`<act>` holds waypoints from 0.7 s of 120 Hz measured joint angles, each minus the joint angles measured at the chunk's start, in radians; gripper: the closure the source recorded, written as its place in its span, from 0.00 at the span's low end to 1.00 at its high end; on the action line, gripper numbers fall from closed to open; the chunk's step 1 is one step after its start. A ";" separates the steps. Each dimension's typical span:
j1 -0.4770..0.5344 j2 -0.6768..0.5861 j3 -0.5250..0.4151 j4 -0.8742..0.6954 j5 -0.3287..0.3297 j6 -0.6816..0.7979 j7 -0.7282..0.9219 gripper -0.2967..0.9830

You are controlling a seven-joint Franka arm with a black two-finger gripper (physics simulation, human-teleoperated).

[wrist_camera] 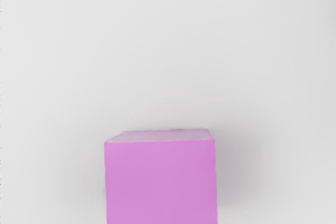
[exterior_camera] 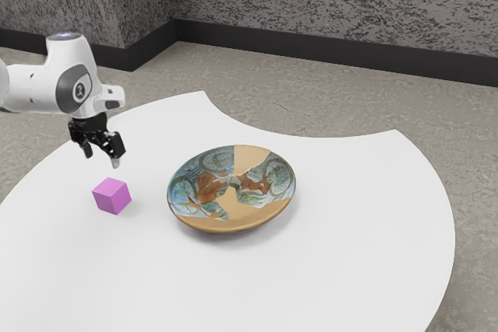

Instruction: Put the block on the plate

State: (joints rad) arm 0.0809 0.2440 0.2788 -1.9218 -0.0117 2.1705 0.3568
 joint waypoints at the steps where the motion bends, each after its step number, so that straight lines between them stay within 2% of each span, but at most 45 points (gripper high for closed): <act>1: 0.003 0.004 -0.001 0.001 0.000 0.002 0.002 0.23; 47: 0.092 0.122 -0.069 0.033 -0.023 0.060 0.067 0.23; 84: 0.099 0.137 -0.074 0.022 -0.062 0.085 0.096 0.23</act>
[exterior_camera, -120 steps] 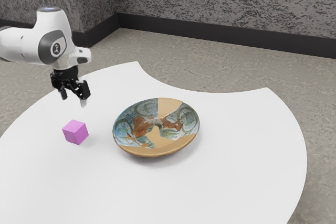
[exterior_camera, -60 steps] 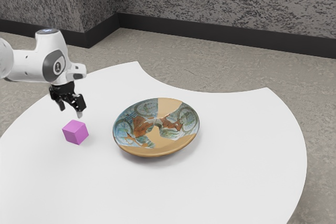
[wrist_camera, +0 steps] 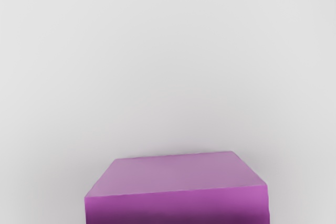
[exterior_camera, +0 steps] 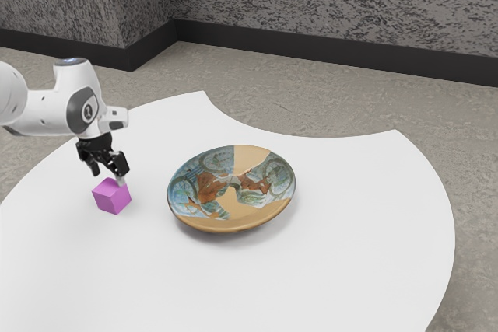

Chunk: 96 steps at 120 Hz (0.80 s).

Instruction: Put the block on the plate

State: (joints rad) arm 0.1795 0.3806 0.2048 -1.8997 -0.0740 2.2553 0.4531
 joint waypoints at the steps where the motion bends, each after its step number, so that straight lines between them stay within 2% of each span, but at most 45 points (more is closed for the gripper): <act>1: 0.000 0.001 0.000 0.000 -0.001 0.001 0.001 0.23; 80: 0.011 0.037 0.001 -0.056 -0.034 0.064 0.029 0.23; 96: 0.011 0.043 -0.001 -0.054 -0.030 0.074 0.032 0.28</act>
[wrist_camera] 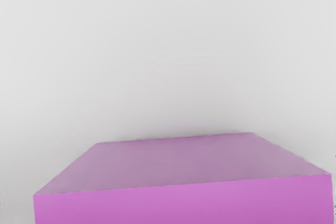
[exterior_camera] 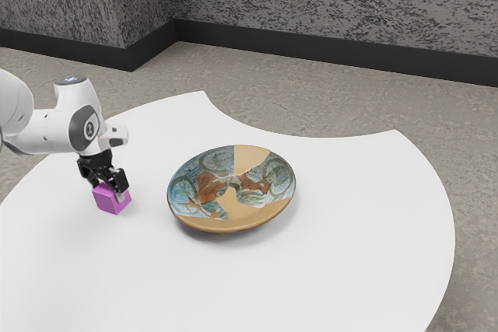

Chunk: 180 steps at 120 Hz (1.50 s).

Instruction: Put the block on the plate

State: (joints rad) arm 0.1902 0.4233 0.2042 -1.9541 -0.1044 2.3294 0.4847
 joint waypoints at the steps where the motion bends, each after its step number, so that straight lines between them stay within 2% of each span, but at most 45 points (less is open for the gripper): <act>1: 0.000 0.000 -0.001 0.000 0.000 0.000 0.000 0.29; 38: 0.000 0.005 -0.008 0.004 0.002 0.010 0.002 0.41; 76: -0.008 -0.014 -0.008 0.004 0.012 0.013 -0.004 0.42; 104: -0.031 -0.078 -0.007 -0.003 0.020 0.000 -0.010 0.42; 125: -0.128 -0.173 -0.005 -0.002 0.080 -0.050 -0.041 0.44; 146: -0.240 -0.207 -0.011 0.009 0.137 -0.085 -0.091 0.45; 180: -0.254 -0.191 -0.189 0.044 0.232 -0.104 -0.191 0.45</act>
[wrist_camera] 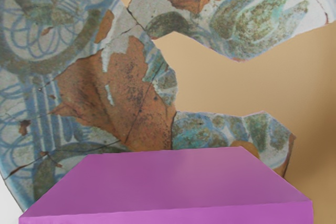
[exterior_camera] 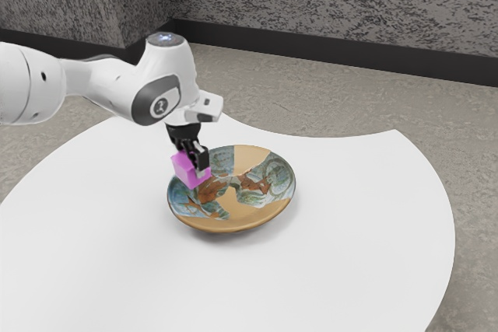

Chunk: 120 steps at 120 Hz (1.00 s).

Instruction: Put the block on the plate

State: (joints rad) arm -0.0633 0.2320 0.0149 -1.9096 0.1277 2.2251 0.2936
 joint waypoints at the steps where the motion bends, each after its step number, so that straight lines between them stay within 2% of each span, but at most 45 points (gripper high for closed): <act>1: 0.001 0.002 -0.005 0.002 0.003 0.000 -0.003 0.45; 34: 0.053 0.075 -0.147 0.057 0.049 -0.005 -0.085 0.45; 88: 0.148 0.179 -0.237 0.107 0.041 -0.007 -0.158 0.45; 116: 0.155 0.237 -0.247 0.165 0.046 -0.007 -0.172 0.45; 120: 0.155 0.240 -0.247 0.166 0.046 -0.007 -0.173 0.43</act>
State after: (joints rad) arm 0.0921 0.4718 -0.2323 -1.7431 0.1741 2.2181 0.1201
